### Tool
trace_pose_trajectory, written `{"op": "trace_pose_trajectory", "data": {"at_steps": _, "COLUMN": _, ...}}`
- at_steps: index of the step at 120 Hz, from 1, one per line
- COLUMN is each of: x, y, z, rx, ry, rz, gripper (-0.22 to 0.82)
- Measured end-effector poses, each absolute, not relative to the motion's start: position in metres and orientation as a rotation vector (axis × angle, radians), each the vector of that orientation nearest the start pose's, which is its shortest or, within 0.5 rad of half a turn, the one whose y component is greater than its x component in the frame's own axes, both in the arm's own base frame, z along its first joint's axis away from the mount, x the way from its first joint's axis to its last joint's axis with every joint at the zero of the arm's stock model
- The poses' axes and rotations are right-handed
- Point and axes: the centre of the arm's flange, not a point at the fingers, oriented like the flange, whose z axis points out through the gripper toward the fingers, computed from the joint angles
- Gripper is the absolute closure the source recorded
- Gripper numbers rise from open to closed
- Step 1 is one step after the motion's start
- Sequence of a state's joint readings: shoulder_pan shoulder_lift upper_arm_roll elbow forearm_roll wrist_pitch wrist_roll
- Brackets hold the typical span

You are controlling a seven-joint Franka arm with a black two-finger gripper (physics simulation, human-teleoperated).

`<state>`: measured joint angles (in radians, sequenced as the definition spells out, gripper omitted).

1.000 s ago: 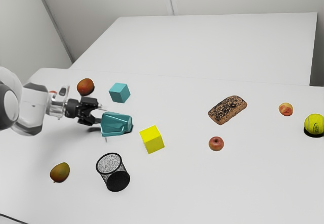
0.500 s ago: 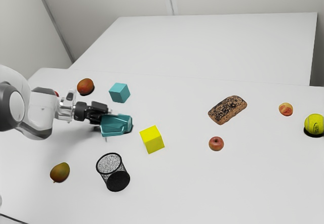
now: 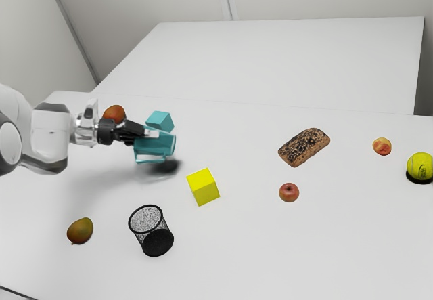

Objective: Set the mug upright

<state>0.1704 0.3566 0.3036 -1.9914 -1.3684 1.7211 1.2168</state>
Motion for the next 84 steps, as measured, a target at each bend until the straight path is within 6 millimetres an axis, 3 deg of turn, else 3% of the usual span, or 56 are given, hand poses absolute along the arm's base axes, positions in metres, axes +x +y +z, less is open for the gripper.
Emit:
{"op": "trace_pose_trajectory", "data": {"at_steps": 11, "x": 0.565, "y": 0.171, "z": 0.337, "rx": 1.966, "ry": -0.098, "rz": 0.641, "gripper": 0.75}}
{"op": "trace_pose_trajectory", "data": {"at_steps": 21, "x": 0.587, "y": 0.163, "z": 0.376, "rx": 2.076, "ry": -0.267, "rz": 0.624, "gripper": 0.76}}
{"op": "trace_pose_trajectory", "data": {"at_steps": 34, "x": 0.613, "y": 0.135, "z": 0.416, "rx": 2.292, "ry": -0.544, "rz": 0.494, "gripper": 0.77}}
{"op": "trace_pose_trajectory", "data": {"at_steps": 41, "x": 0.620, "y": 0.119, "z": 0.428, "rx": 2.399, "ry": -0.666, "rz": 0.404, "gripper": 0.77}}
{"op": "trace_pose_trajectory", "data": {"at_steps": 60, "x": 0.629, "y": 0.087, "z": 0.422, "rx": 2.663, "ry": -0.847, "rz": 0.175, "gripper": 0.78}}
{"op": "trace_pose_trajectory", "data": {"at_steps": 71, "x": 0.630, "y": 0.068, "z": 0.404, "rx": 2.774, "ry": -0.883, "rz": 0.098, "gripper": 0.78}}
{"op": "trace_pose_trajectory", "data": {"at_steps": 84, "x": 0.617, "y": 0.052, "z": 0.379, "rx": 2.875, "ry": -0.856, "rz": 0.046, "gripper": 0.78}}
